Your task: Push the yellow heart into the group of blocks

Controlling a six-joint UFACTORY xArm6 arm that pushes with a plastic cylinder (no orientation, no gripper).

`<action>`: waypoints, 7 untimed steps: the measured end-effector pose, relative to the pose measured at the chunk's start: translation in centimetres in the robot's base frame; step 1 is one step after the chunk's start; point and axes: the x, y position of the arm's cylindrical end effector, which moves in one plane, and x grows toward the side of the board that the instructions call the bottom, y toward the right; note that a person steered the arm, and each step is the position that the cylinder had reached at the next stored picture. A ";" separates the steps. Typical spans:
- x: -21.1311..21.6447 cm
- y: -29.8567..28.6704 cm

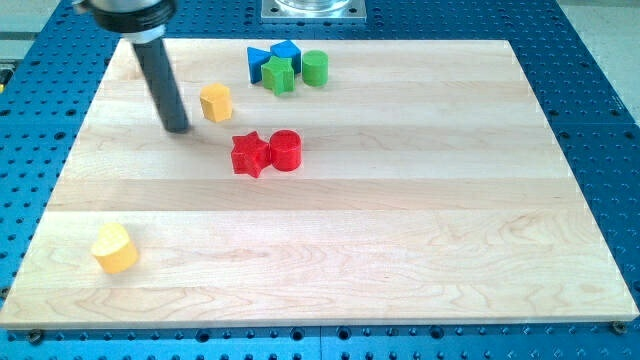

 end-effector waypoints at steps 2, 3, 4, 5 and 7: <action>-6.8 9.1; -4.6 8.7; -2.2 4.7; -1.8 -0.7; 6.4 -9.0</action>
